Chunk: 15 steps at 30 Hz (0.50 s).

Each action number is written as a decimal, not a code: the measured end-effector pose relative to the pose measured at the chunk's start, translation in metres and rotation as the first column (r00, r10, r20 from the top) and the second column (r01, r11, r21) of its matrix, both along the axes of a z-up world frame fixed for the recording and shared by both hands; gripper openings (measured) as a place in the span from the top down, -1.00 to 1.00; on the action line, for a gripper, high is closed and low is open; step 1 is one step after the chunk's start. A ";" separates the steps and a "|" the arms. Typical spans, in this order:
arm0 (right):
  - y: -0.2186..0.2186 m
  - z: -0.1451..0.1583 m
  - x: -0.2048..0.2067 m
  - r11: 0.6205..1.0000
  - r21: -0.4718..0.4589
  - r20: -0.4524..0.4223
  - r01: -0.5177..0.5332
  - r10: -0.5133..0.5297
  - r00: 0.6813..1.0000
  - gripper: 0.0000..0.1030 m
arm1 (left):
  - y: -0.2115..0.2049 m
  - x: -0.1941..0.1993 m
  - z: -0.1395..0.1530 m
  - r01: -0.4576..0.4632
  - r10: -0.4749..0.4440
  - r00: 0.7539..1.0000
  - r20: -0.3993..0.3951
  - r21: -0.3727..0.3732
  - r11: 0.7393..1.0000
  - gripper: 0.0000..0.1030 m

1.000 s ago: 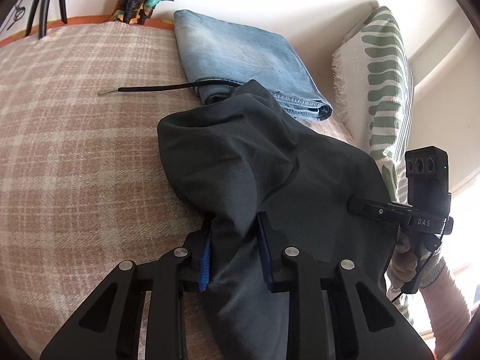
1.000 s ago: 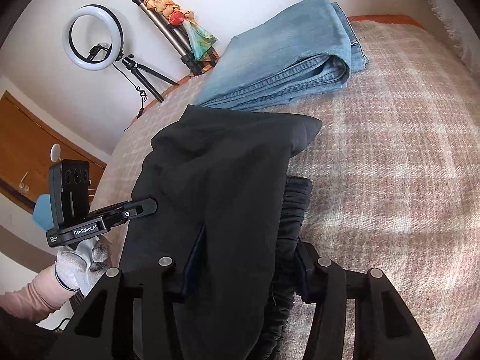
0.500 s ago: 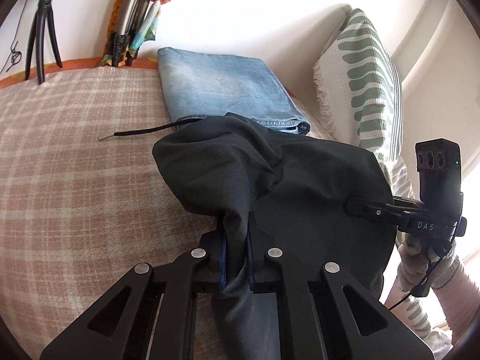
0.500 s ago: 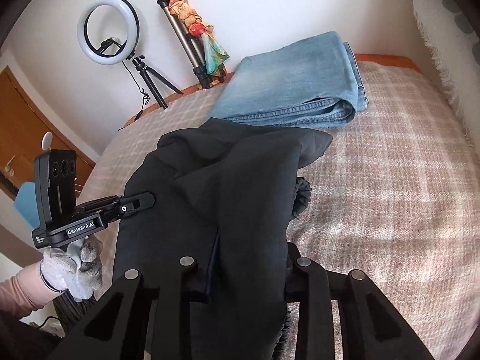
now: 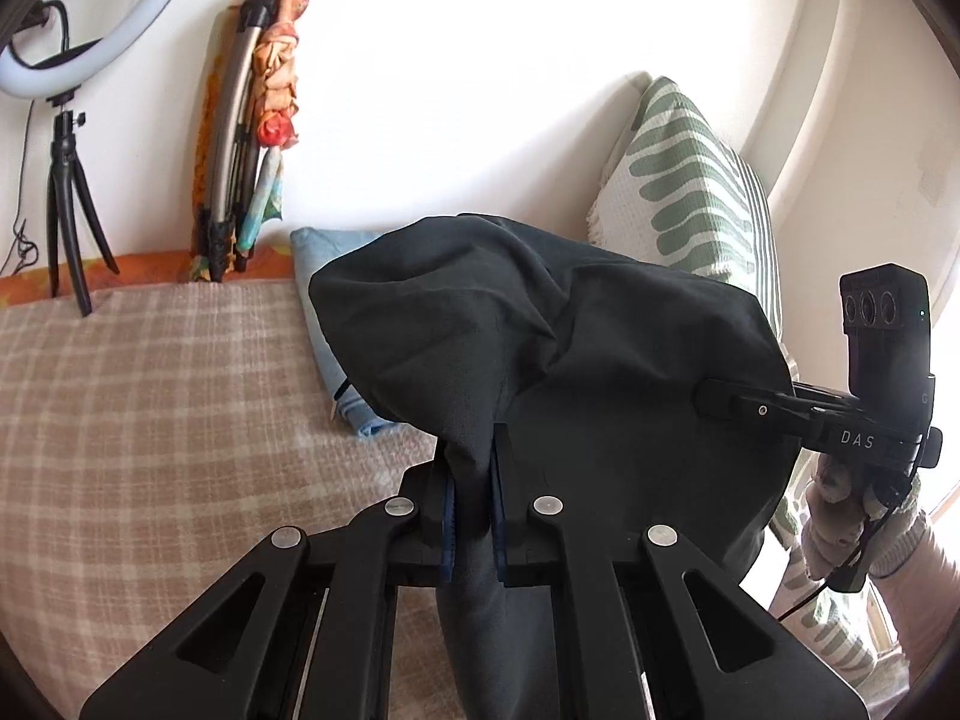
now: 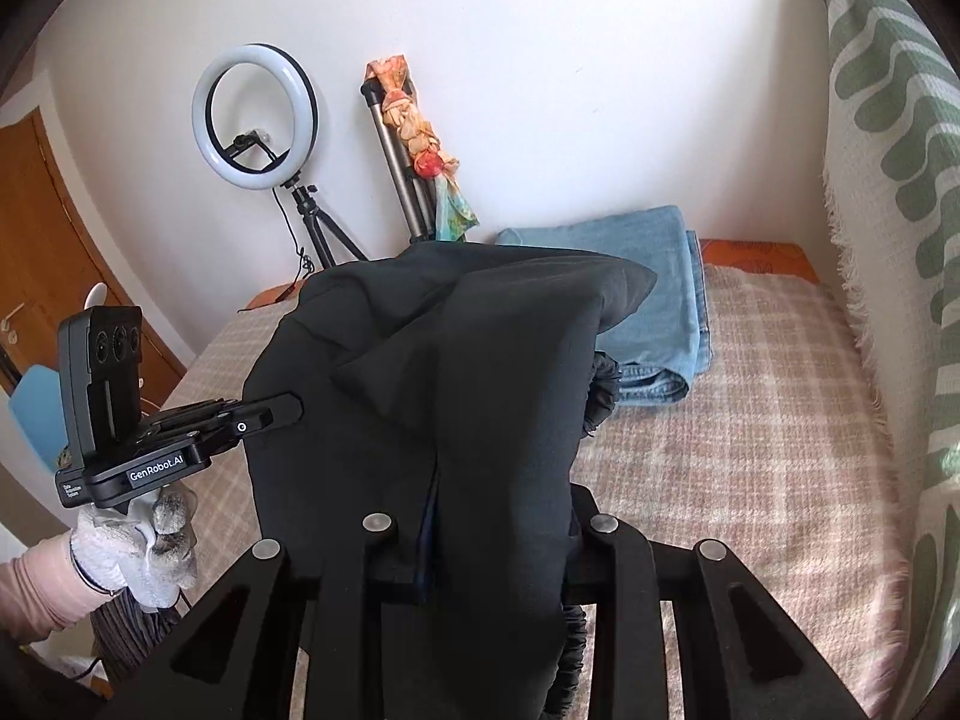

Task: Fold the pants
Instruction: 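Grasp the folded trousers with the left gripper and lift them toward the jeans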

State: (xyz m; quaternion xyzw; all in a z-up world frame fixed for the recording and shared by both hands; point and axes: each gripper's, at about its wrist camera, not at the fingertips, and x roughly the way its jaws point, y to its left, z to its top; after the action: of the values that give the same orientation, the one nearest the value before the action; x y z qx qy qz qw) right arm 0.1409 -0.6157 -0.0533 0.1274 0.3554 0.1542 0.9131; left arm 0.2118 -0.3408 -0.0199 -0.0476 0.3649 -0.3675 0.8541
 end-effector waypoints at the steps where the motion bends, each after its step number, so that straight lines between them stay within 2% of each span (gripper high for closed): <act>1: -0.002 0.007 0.004 1.000 -0.003 0.019 0.007 -0.007 1.000 0.46 | -0.001 0.005 0.005 -0.003 0.003 1.000 0.009 -0.007 1.000 0.86; 7: -0.008 0.041 0.040 0.999 -0.012 0.096 0.037 -0.035 0.995 0.46 | -0.010 0.046 0.033 -0.026 0.028 0.997 0.070 -0.029 0.999 0.87; 15: -0.019 0.058 0.109 0.998 -0.016 0.136 0.064 -0.061 0.989 0.46 | -0.032 0.102 0.048 -0.059 0.060 0.989 0.133 -0.012 0.998 0.87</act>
State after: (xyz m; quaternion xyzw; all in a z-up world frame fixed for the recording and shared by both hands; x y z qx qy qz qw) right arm 0.2498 -0.6346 0.0049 0.1184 0.2901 0.1300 0.9407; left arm 0.3136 -0.3726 0.0280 -0.0373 0.3040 -0.3458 0.8869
